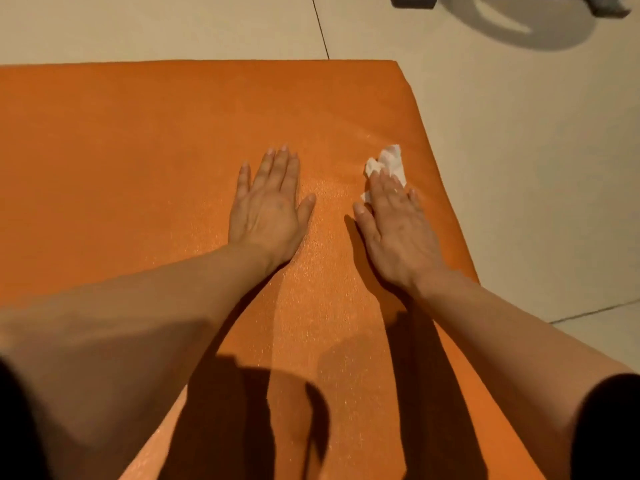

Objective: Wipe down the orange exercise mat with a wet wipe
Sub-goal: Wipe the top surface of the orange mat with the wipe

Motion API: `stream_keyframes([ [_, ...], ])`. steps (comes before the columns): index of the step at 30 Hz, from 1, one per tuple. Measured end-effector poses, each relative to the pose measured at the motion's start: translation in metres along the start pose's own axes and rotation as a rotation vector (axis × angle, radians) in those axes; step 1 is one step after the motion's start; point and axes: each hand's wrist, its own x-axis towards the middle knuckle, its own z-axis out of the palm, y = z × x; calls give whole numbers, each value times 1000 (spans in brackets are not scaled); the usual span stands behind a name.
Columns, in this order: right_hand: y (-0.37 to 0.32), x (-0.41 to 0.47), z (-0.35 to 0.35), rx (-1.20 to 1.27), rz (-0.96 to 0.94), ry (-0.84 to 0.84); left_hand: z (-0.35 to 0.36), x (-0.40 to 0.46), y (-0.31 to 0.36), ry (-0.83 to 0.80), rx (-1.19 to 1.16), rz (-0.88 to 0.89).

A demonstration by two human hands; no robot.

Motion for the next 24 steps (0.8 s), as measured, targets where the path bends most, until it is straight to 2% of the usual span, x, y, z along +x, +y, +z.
stream_keyframes([
  [6,-12,14,1,-3,-300,-85,6,4,-1,41,18,-18],
  [10,9,62,-7,-37,-168,-24,5,4,0,22,50,-11],
  [12,-2,63,-3,-6,-118,-2,4,5,-1,23,52,-9],
  [17,-15,79,-9,33,-352,-87,5,9,-3,10,49,-16],
  [22,-3,121,-14,-35,-145,-47,3,8,-2,-5,49,-9],
  [24,-20,110,-5,2,-150,-32,4,9,-2,-15,40,-9],
])
